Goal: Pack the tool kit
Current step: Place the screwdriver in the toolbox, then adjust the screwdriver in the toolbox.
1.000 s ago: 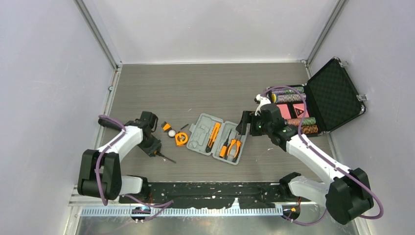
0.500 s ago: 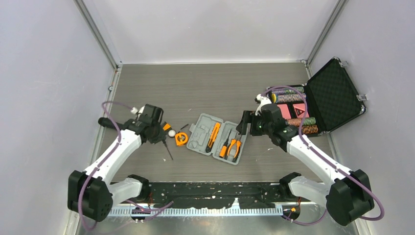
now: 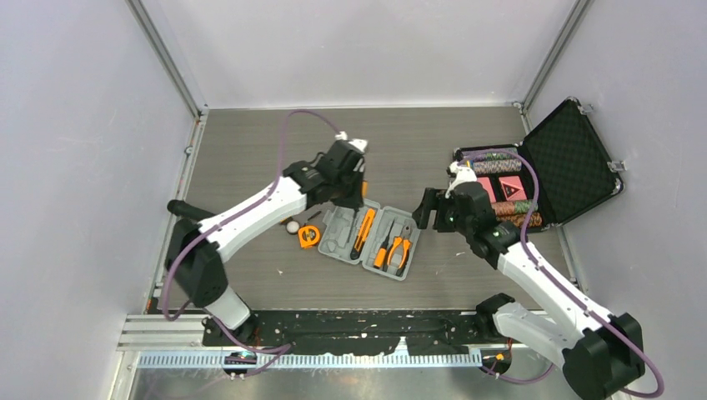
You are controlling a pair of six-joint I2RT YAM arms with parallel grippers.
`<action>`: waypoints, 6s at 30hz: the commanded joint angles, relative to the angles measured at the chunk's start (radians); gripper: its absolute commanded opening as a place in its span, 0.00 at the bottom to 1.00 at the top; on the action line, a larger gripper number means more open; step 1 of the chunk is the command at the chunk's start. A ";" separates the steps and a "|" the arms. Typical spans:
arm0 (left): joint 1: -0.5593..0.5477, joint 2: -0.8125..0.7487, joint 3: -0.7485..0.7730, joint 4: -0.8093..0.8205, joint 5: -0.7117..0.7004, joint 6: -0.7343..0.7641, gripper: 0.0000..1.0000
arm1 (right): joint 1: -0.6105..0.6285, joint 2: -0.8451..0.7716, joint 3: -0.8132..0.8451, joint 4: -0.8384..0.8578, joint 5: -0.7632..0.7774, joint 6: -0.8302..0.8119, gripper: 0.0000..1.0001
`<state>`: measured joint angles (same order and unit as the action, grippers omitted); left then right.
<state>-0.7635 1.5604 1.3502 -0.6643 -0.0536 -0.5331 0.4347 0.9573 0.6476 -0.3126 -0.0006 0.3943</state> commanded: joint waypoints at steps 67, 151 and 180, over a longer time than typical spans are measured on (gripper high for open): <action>-0.157 0.202 0.023 -0.221 0.041 -0.031 0.48 | -0.014 0.187 0.033 0.178 -0.247 0.078 0.60; -0.128 0.155 -0.086 -0.084 0.028 -0.256 0.32 | 0.077 0.241 -0.019 0.334 -0.282 -0.008 0.54; 0.024 0.182 -0.248 0.004 0.143 -0.162 0.31 | 0.344 0.519 0.206 0.113 0.167 -0.294 0.64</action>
<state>-0.7502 1.7435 1.1172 -0.6964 0.0669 -0.7166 0.7593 1.4536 0.8055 -0.1860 0.0975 0.1379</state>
